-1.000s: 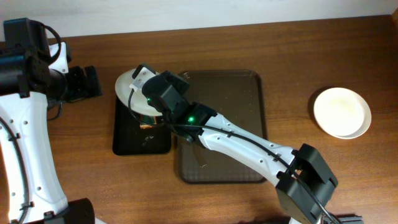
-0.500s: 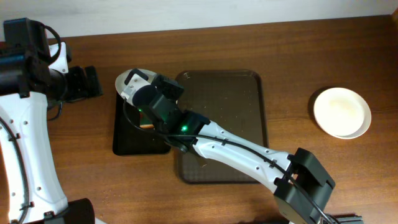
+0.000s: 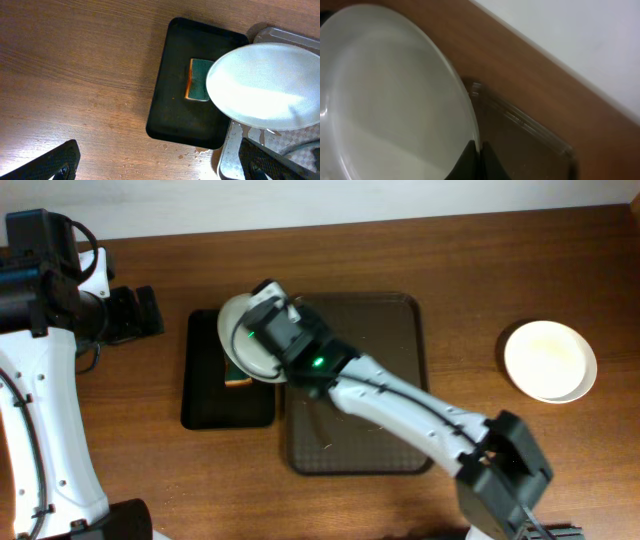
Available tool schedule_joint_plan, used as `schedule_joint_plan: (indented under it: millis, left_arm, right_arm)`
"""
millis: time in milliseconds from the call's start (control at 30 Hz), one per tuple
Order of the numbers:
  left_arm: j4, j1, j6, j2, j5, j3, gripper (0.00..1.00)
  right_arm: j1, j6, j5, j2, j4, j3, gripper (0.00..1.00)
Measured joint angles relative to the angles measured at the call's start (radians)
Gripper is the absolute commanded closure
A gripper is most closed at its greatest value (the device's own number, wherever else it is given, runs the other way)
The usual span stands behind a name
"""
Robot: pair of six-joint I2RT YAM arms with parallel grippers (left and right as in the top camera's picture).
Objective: Clean dirty plates on tray and stack at the side
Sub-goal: 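Carry the plate right and stack it on the plate pile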
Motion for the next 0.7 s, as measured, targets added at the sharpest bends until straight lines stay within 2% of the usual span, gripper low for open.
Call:
schedule_joint_plan:
  millis: [100, 233, 367, 467, 533, 633, 700]
  left_arm:
    - [0.0, 0.0, 0.0, 0.0, 0.0, 0.0, 0.0]
    - [0.0, 0.0, 0.0, 0.0, 0.0, 0.0, 0.0]
    - [0.0, 0.0, 0.0, 0.0, 0.0, 0.0, 0.0]
    - [0.0, 0.0, 0.0, 0.0, 0.0, 0.0, 0.0]
    - [0.0, 0.0, 0.0, 0.0, 0.0, 0.0, 0.0]
    - [0.0, 0.0, 0.0, 0.0, 0.0, 0.0, 0.0]
    - [0.0, 0.0, 0.0, 0.0, 0.0, 0.0, 0.0]
  right_arm:
    - [-0.146, 0.129, -0.322, -0.067, -0.079, 0.0, 0.96]
    - [-0.397, 0.232, -0.582, -0.151, -0.24, 0.003, 0.96]
    - [-0.718, 0.291, -0.799, -0.164, -0.42, 0.003, 0.96]
    - [-0.955, 0.313, -0.835, -0.164, -0.515, 0.003, 0.96]
    - [-1.121, 0.345, -0.793, -0.164, -0.565, 0.003, 0.96]
    - [-1.36, 0.387, -0.705, -0.158, -0.561, -0.051, 0.96]
    - [-1.481, 0.402, -0.676, -0.146, -0.49, -0.133, 0.96]
